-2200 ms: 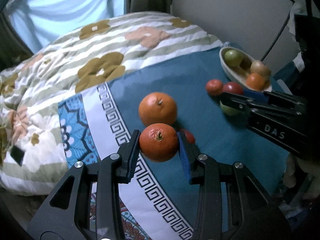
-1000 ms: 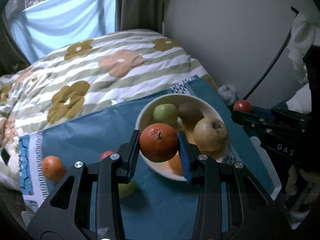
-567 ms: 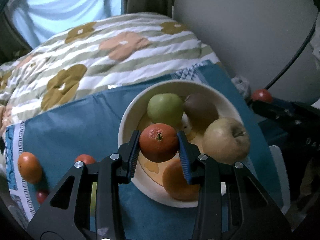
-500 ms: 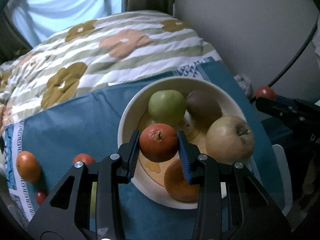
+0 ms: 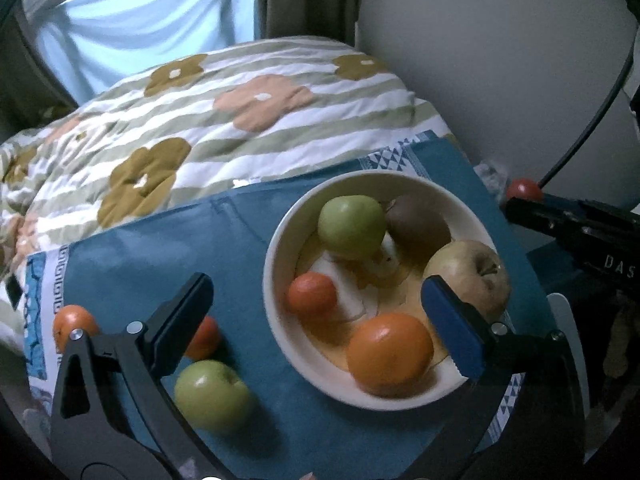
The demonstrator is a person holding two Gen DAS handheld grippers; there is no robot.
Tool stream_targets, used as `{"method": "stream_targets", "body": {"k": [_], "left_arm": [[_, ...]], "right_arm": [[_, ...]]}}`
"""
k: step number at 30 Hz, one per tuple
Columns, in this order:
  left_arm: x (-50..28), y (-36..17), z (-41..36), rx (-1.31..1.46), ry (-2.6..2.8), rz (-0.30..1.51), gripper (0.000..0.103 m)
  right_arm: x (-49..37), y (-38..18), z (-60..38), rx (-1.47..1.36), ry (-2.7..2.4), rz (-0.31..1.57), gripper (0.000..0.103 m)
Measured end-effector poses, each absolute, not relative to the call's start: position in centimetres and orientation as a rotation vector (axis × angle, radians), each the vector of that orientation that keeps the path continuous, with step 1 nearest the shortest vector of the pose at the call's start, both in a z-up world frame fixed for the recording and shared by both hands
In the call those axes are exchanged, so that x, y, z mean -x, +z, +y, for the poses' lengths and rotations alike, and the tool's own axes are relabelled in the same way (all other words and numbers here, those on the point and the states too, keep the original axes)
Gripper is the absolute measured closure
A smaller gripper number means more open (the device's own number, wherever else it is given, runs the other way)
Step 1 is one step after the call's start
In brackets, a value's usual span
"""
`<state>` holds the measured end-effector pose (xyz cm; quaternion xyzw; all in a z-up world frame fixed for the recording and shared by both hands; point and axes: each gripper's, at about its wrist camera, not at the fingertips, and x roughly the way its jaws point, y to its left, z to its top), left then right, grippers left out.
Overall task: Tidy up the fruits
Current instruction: 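Lower the red tomato into the white bowl and open the right tool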
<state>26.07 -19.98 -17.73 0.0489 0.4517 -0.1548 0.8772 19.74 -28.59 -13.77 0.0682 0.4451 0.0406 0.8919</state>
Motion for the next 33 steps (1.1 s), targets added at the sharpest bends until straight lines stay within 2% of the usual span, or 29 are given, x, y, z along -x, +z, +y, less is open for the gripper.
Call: {"method": "stream_targets", "body": {"k": [13, 31, 33], "left_arm": [[-23.0, -16.3, -17.7, -0.064, -0.298, 0.943, 0.0], [-22.5, -18.0, -17.2, -0.004, -0.244, 0.979, 0.0], [-22.5, -18.1, -17.2, 0.002, -0.244, 0.982, 0.0]], "right_arm": [[-20.7, -14.0, -27.7, -0.117, 0.117, 0.935, 0.075], [-23.3, -17.4, -29.1, -0.18, 0.16, 1.005, 0.074], [-23.4, -17.6, -29.2, -0.201, 0.176, 1.013, 0.072]]}}
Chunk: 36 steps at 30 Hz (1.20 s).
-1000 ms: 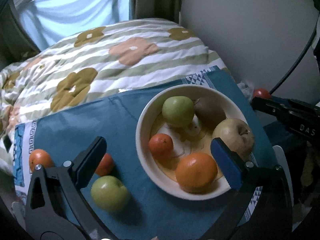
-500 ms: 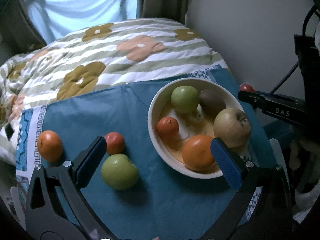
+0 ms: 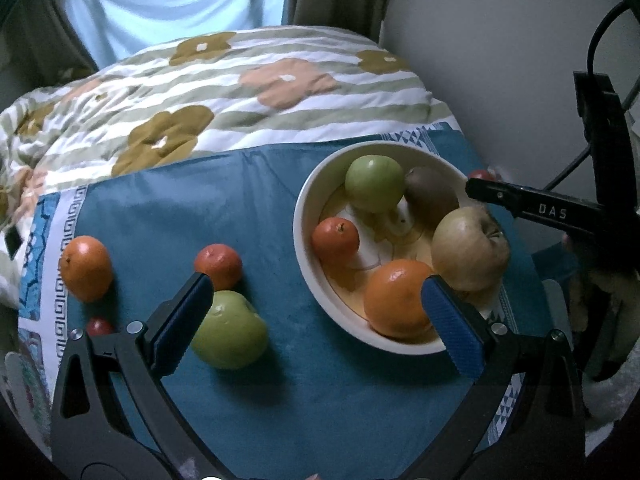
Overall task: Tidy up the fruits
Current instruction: 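Lower the red tomato into the white bowl and open the right tool, then withdraw both tools toward the large orange and the green apple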
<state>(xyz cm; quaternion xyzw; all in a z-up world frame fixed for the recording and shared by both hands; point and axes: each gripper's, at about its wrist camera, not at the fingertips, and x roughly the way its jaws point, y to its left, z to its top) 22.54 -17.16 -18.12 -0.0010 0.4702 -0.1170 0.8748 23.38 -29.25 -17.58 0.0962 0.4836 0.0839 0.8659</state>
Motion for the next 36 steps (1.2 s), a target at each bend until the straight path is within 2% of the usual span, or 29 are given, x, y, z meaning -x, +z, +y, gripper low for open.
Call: {"method": "stream_targets", "body": {"k": [1, 2, 4, 17, 18, 19, 27, 36], "left_arm": [[-22.5, -18.2, -17.1, 0.005, -0.244, 0.982, 0.0], [-22.5, -18.2, -17.1, 0.007, -0.244, 0.983, 0.0], [-22.3, -18.1, -17.1, 0.01, -0.24, 0.983, 0.0], [-20.9, -15.4, -15.5, 0.02, -0.196, 0.925, 0.0], [-20.7, -15.1, -15.1, 0.022, -0.192, 0.92, 0.0], [-20.2, -14.5, -14.7, 0.024, -0.182, 0.911, 0.0], [-16.9, -11.5, -10.6, 0.029, -0.086, 0.867, 0.0], [-14.4, -10.1, -3.8, 0.045, -0.003, 0.851, 0.0]], "right_arm": [[-23.4, -17.6, -29.3, -0.211, 0.183, 1.013, 0.058], [-23.3, -17.6, -29.4, -0.222, 0.188, 1.008, 0.037], [-23.1, -17.4, -29.4, -0.239, 0.201, 0.993, 0.019], [-21.2, -14.5, -27.5, -0.145, 0.196, 0.949, 0.017], [-21.0, -14.1, -27.3, -0.138, 0.203, 0.942, 0.014], [-20.7, -13.9, -27.1, -0.133, 0.209, 0.937, 0.0], [-18.5, -11.0, -24.0, -0.084, 0.273, 0.911, 0.0], [-16.7, -10.2, -18.8, -0.039, 0.287, 0.943, 0.0]]}}
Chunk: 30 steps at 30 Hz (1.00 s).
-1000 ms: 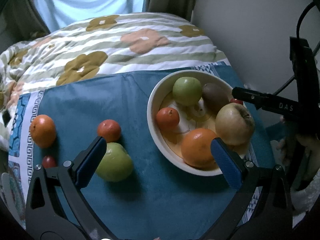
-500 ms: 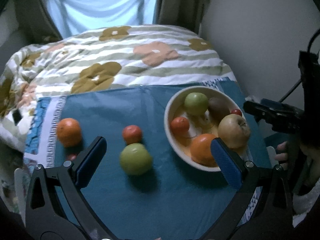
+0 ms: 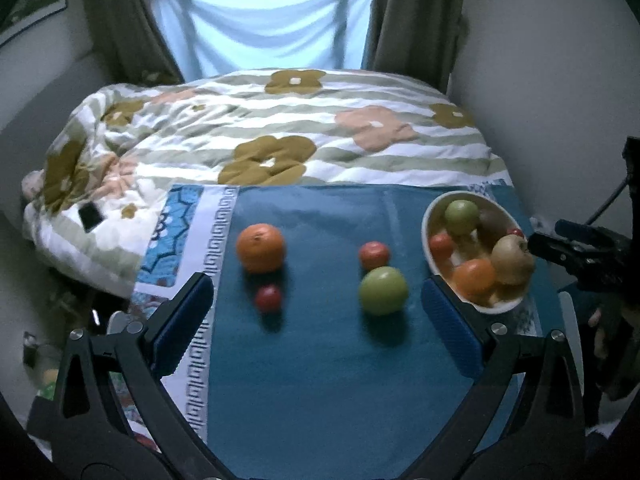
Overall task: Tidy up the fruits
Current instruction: 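Withdraw both tools toward the large orange and the green apple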
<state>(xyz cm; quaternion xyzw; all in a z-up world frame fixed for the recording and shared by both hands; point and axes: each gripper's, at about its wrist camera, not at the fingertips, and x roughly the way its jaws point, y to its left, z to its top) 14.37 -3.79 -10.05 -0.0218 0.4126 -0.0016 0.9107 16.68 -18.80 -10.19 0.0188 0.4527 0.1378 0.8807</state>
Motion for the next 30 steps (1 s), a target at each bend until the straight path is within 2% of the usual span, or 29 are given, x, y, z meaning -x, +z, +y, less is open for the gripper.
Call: {"method": "stream_targets", "body": {"k": [14, 30], "left_arm": [[-16.5, -10.9, 3.7, 0.001, -0.1, 0.883, 0.0], [-23.9, -16.3, 6.4, -0.095, -0.337, 0.981, 0.0]], "right_arm": [[-14.8, -10.4, -9.4, -0.005, 0.182, 0.97, 0.0], [-16.1, -16.1, -4.3, -0.158, -0.028, 1.061, 0.0]]}}
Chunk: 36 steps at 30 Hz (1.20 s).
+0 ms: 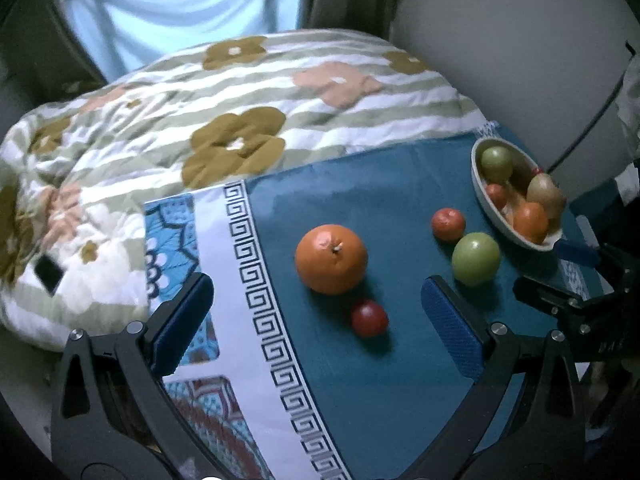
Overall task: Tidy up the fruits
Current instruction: 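Withdraw both tools toward the large orange and the green apple, then grasp the large orange with the left tool while the right tool grasps the green apple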
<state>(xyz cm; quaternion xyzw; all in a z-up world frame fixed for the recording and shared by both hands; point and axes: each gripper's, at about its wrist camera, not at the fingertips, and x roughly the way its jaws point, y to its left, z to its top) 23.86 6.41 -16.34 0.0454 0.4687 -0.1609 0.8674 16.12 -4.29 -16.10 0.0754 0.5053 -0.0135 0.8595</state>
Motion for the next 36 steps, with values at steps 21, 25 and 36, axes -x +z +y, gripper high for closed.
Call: {"method": "stream_targets", "body": {"k": [21, 25, 36], "left_arm": [[-28.8, -24.0, 3.1, -0.254, -0.563, 1.105, 0.017], [-29.2, -24.6, 3.0, -0.256, -0.582, 1.124, 0.035], [-28.8, -24.5, 3.1, -0.288, -0.584, 1.117, 0.036]], "right_arm": [[-18.1, -21.4, -3.8, -0.311, -0.22, 1.108, 0.0], [-18.5, -21.9, -3.7, -0.312, -0.233, 1.108, 0.0], [-19.1, -22.5, -3.7, -0.279, -0.246, 1.116, 0.007]]}}
